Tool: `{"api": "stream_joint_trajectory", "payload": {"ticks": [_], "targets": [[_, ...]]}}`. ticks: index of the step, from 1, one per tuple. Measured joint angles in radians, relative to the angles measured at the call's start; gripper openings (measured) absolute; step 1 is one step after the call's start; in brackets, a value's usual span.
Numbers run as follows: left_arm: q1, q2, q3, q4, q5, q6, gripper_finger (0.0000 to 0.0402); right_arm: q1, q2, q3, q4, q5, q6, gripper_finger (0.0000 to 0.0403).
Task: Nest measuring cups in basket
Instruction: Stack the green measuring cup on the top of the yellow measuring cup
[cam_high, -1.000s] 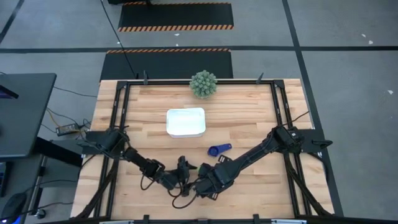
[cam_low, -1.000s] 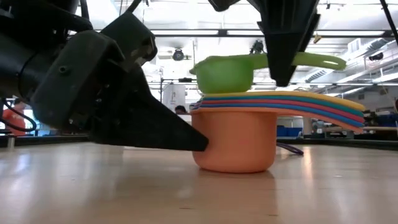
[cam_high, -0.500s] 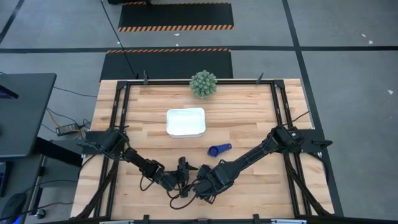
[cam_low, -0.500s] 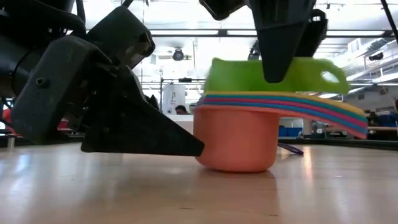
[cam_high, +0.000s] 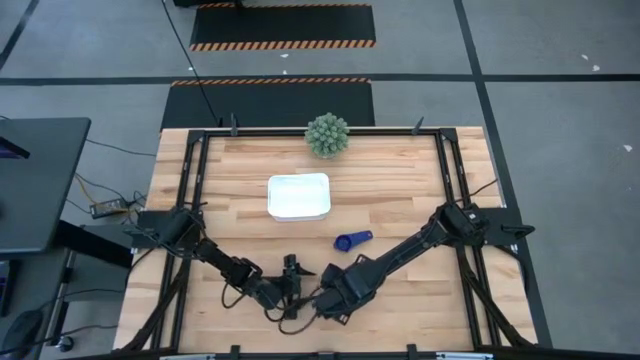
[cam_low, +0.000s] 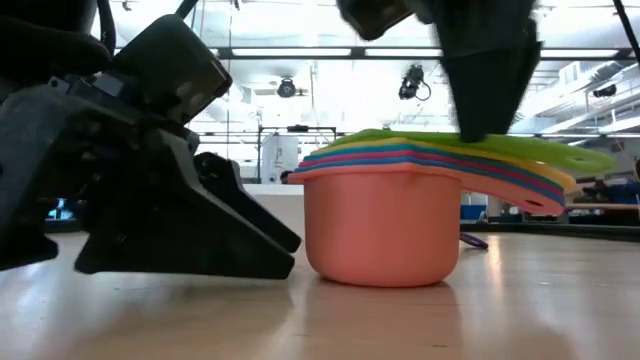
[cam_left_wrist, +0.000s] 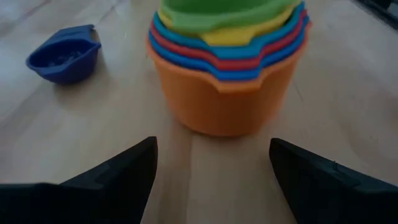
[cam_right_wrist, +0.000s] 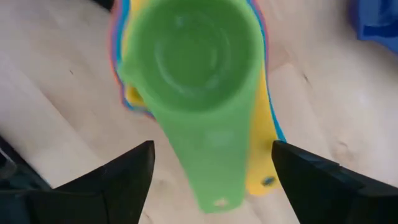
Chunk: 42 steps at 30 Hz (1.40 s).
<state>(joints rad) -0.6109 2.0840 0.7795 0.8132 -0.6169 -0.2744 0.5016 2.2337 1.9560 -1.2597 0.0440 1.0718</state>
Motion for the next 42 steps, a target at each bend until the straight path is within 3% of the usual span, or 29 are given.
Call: {"api": "stream_joint_trajectory", "payload": {"ticks": [4, 20, 28, 42], "targets": [[0.004, -0.012, -0.003, -0.001, 0.019, 0.01, 0.0315, 0.01, 0.0, 0.0, -0.05, 0.066, -0.046, 0.0332], [0.006, -0.149, -0.003, -0.185, 0.038, 0.057, 0.0315, 0.01, 0.0, 0.0, -0.098, 0.122, -0.467, 0.0332], [-0.003, -0.149, -0.003, -0.185, 0.057, -0.011, 0.0315, 0.035, 0.0, 0.0, -0.117, 0.196, -0.525, 0.0332], [-0.029, -0.149, -0.003, -0.183, 0.059, -0.062, 0.0315, 0.032, -0.012, -0.047, -0.119, 0.173, -0.559, 0.0327]]}}
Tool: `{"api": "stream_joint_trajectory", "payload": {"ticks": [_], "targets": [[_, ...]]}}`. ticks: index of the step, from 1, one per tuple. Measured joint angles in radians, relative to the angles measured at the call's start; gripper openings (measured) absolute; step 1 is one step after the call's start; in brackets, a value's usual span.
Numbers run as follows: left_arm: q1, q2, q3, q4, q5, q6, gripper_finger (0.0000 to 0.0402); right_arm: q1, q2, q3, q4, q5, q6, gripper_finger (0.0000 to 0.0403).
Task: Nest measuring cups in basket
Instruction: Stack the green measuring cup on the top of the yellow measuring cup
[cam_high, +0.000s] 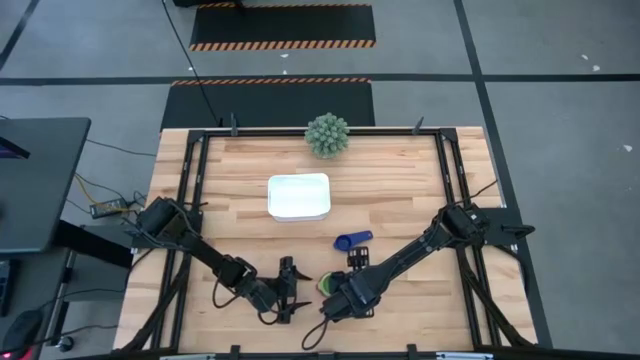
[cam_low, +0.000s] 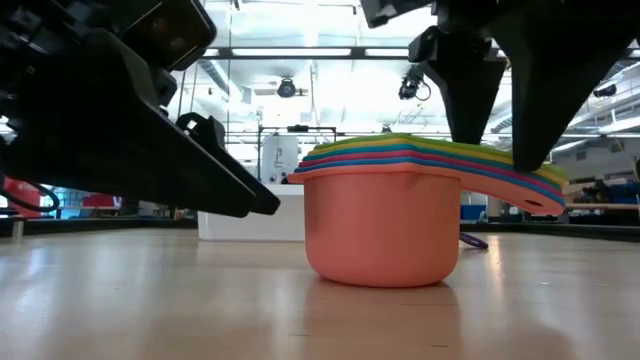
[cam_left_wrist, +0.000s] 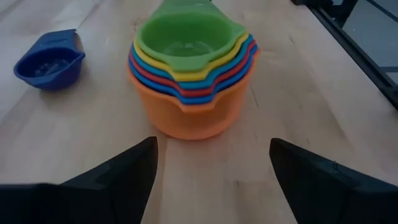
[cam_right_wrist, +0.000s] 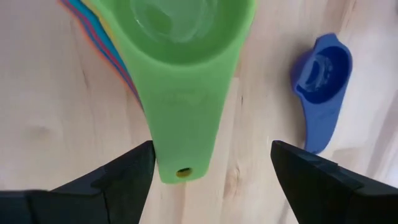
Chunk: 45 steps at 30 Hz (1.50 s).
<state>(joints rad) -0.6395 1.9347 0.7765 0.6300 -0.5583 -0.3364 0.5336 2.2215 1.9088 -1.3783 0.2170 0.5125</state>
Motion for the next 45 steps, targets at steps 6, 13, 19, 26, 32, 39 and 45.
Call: {"api": "stream_joint_trajectory", "payload": {"ticks": [6, 13, 19, 26, 32, 39, 45], "targets": [[0.0, 0.0, 0.0, 0.0, 0.012, 0.0, 0.0315, 0.0, -0.005, -0.054, 0.011, 0.0, -0.005, 0.0324], [0.001, 0.0, 0.0, -0.001, 0.013, 0.004, 0.0315, 0.003, -0.005, -0.06, 0.072, -0.024, 0.007, 0.0322], [0.0, 0.0, 0.0, -0.001, 0.014, 0.006, 0.0315, -0.005, -0.011, -0.094, 0.119, -0.023, -0.025, 0.0314], [-0.014, 0.0, 0.0, -0.001, 0.014, 0.002, 0.0315, -0.022, -0.011, -0.105, 0.178, -0.062, -0.058, 0.0264], [-0.014, 0.0, 0.0, -0.001, 0.014, 0.002, 0.0315, -0.034, -0.011, -0.111, 0.185, -0.108, -0.071, 0.0202], [-0.015, 0.0, 0.0, -0.002, 0.014, 0.002, 0.0315, -0.047, -0.011, -0.121, 0.187, -0.135, -0.068, 0.0162], [-0.015, 0.0, 0.0, -0.007, 0.014, 0.002, 0.0315, -0.047, -0.011, -0.114, 0.101, -0.131, -0.068, 0.0168]]}}
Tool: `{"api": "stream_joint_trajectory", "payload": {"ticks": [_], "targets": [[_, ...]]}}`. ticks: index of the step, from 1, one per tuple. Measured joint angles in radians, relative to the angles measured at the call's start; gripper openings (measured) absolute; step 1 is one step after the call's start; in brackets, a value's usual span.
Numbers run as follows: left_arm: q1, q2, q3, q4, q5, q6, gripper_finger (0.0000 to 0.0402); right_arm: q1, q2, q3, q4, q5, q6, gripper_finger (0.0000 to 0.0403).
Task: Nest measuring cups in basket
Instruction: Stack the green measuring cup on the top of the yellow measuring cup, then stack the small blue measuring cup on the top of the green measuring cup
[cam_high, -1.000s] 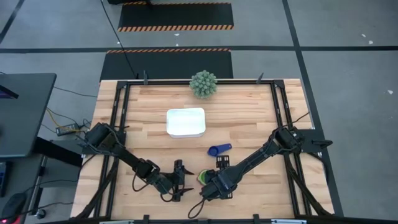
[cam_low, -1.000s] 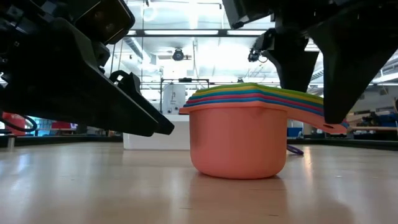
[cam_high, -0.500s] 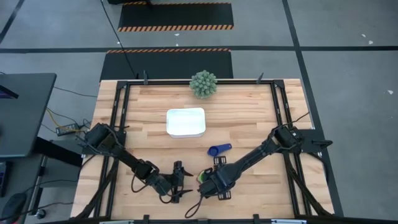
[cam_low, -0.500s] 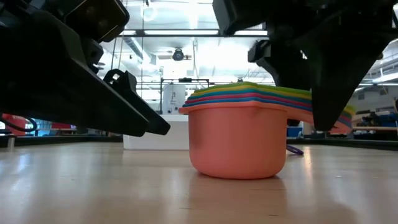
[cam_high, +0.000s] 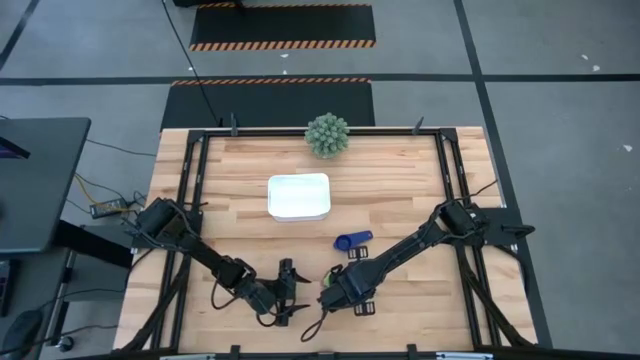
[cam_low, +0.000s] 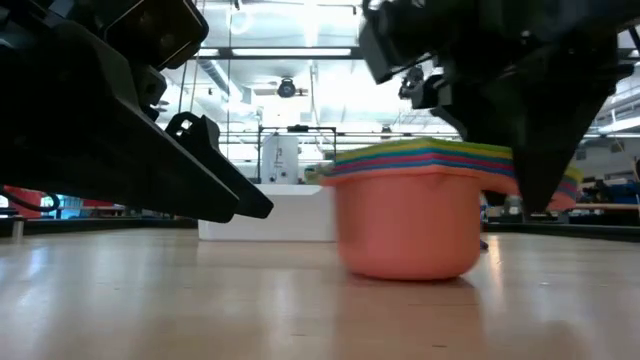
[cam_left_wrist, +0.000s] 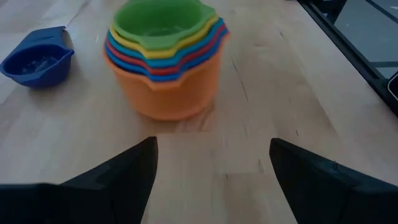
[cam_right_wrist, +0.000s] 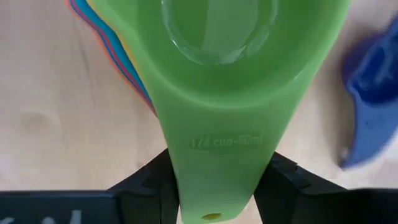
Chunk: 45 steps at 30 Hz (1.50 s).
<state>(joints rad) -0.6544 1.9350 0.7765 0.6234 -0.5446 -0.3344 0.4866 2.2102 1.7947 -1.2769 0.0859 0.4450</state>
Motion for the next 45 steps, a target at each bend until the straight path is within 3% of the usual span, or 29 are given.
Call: {"api": "stream_joint_trajectory", "payload": {"ticks": [7, 26, 31, 45], "targets": [[0.0, 0.0, 0.0, -0.004, 0.0, -0.002, 0.0315, 0.0, -0.003, -0.002, -0.093, 0.051, -0.001, 0.0168], [-0.008, 0.0, 0.0, -0.011, 0.0, -0.013, 0.0315, -0.001, -0.235, -0.363, 0.123, 0.012, 0.105, 0.0169], [-0.001, 0.0, 0.0, -0.008, 0.0, -0.01, 0.0315, 0.017, -0.252, -0.376, 0.142, 0.073, 0.119, 0.017], [0.018, -0.062, 0.0, -0.044, -0.009, 0.004, 0.0315, 0.017, -0.282, -0.375, 0.143, -0.002, 0.174, 0.024]]}}
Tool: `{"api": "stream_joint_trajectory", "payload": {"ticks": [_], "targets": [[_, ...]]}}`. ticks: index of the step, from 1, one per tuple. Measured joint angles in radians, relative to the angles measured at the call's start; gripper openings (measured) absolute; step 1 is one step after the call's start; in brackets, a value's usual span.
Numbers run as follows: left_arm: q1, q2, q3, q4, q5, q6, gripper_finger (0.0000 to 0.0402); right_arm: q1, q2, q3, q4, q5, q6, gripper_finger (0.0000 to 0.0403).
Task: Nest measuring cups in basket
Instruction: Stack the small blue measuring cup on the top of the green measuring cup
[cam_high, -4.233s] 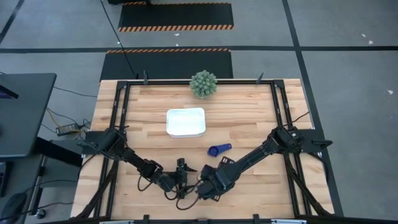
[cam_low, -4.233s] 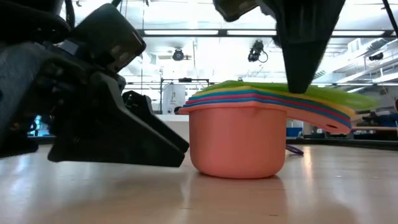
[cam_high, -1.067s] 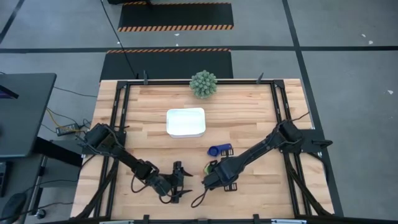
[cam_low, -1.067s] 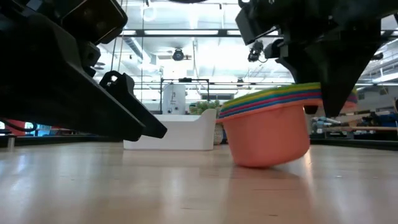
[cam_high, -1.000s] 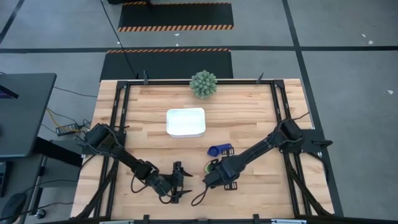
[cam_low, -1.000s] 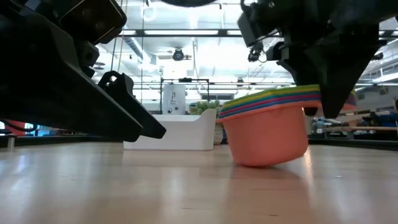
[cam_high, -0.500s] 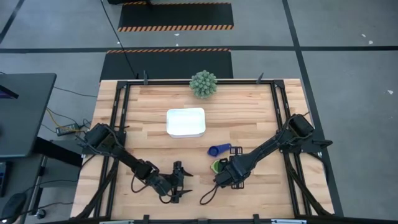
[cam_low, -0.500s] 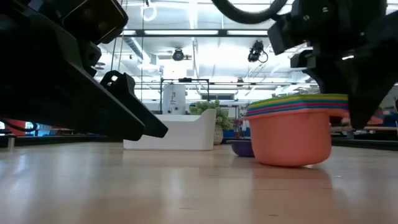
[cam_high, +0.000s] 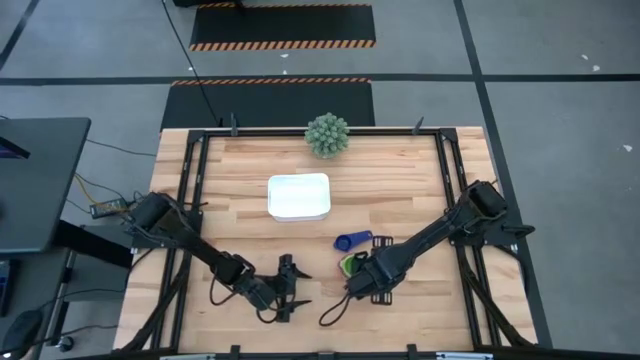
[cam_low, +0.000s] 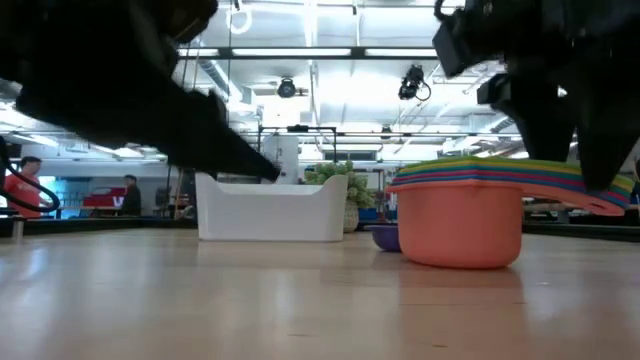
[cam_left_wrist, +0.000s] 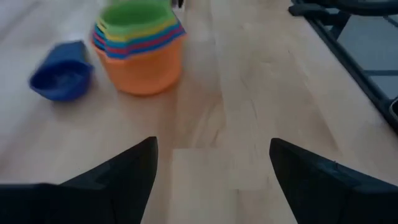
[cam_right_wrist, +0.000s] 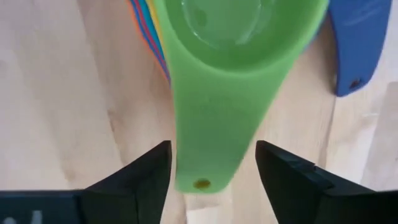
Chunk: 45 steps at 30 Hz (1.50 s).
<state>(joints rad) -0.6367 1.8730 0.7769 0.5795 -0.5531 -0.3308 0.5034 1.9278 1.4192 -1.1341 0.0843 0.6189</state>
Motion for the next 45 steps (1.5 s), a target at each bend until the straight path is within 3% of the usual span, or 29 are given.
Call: {"api": "stream_joint_trajectory", "payload": {"ticks": [4, 10, 22, 27, 32, 36, 45], "targets": [[0.013, -0.063, 0.0, -0.071, 0.001, 0.016, 0.0315, 0.013, -0.057, 0.001, -0.013, 0.026, 0.024, 0.0248], [0.076, -0.093, 0.0, -0.095, 0.042, 0.084, 0.0315, 0.025, -0.191, -0.01, -0.004, 0.178, 0.01, 0.0256], [0.254, -0.094, 0.0, -0.12, 0.108, 0.191, 0.0315, -0.098, -0.382, -0.337, 0.233, 0.24, -0.173, 0.0248], [0.268, -0.094, 0.0, -0.122, 0.118, 0.187, 0.0315, -0.171, -0.397, -0.416, 0.326, 0.225, -0.318, 0.0251], [0.267, -0.094, 0.0, -0.118, 0.105, 0.178, 0.0315, -0.266, -0.385, -0.462, 0.458, 0.127, -0.485, 0.0249], [0.267, -0.094, 0.0, -0.12, 0.104, 0.155, 0.0315, -0.329, -0.375, -0.484, 0.544, 0.107, -0.553, 0.0252], [0.293, -0.096, -0.001, -0.172, 0.074, 0.187, 0.0315, -0.38, -0.374, -0.534, 0.601, 0.075, -0.686, 0.0313]]}}
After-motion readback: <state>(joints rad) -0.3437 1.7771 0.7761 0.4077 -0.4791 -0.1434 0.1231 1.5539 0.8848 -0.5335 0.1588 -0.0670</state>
